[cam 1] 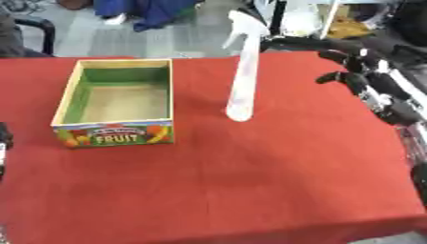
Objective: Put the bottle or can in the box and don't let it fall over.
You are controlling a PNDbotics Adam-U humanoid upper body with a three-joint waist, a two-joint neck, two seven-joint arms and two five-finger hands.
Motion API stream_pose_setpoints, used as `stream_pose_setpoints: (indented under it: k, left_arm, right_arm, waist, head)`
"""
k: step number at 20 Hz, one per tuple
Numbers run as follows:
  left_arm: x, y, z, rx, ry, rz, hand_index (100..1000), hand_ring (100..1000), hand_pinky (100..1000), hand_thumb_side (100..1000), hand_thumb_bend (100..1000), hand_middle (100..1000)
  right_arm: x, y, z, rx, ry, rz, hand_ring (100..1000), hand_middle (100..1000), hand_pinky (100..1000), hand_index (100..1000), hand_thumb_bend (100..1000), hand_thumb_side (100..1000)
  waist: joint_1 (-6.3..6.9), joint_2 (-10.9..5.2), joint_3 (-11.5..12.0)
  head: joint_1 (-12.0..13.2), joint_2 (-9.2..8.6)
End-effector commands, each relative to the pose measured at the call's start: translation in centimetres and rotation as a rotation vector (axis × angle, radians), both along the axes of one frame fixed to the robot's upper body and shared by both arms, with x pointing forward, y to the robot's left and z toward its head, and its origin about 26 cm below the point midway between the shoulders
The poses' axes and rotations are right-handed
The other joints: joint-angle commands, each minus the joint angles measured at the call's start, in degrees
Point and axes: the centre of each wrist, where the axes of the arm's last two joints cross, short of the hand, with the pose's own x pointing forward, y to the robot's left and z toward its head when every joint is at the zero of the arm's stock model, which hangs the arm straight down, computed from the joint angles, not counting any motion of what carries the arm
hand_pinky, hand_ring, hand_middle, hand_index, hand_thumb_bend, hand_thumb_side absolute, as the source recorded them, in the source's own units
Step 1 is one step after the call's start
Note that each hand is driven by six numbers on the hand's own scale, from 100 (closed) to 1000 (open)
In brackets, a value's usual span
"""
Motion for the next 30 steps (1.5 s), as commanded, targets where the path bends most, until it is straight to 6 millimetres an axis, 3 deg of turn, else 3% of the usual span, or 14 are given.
stream_pose_setpoints:
  k: [1, 5, 11, 20, 30]
  left_arm:
    - [0.2, -0.2, 0.9, 0.004, -0.033, -0.019, 776, 657, 718, 584, 503, 525]
    - [0.5, -0.6, 1.2, 0.006, -0.037, -0.041, 777, 657, 718, 585, 504, 524]
    - [0.9, -1.2, 1.9, 0.022, -0.054, -0.09, 777, 656, 718, 585, 504, 525]
    - [1.5, -1.7, 3.2, 0.042, -0.088, -0.14, 777, 656, 718, 584, 508, 524]
    - [2.0, -2.1, 4.3, 0.06, -0.118, -0.175, 777, 655, 717, 582, 514, 524]
  right_arm:
    - [1.1, -1.9, 3.2, -0.077, -0.069, -0.025, 1000, 1000, 770, 959, 100, 453]
    - [3.4, -3.3, 5.7, -0.126, -0.121, -0.063, 1000, 1000, 794, 965, 100, 436]
    - [6.0, -5.2, 7.2, -0.235, -0.151, -0.158, 1000, 1000, 820, 971, 100, 342]
    - [8.1, -6.2, 5.8, -0.282, -0.139, -0.271, 1000, 1000, 842, 974, 100, 345]
    - [8.4, -6.2, 6.9, -0.282, -0.173, -0.295, 1000, 1000, 848, 973, 100, 347]
  waist:
    - [0.15, 0.19, 0.52]
    - [0.23, 0.9, 1.48]
    - [0.04, 1.6, 4.18]
    - [-0.68, 2.38, 8.5]
    - [-1.61, 3.04, 11.4]
  head:
    - [-1.46, -1.61]
    - [-3.45, -3.38]
    - [-6.95, -5.09]
    - [-12.04, -6.35]
    - [-14.64, -7.79]
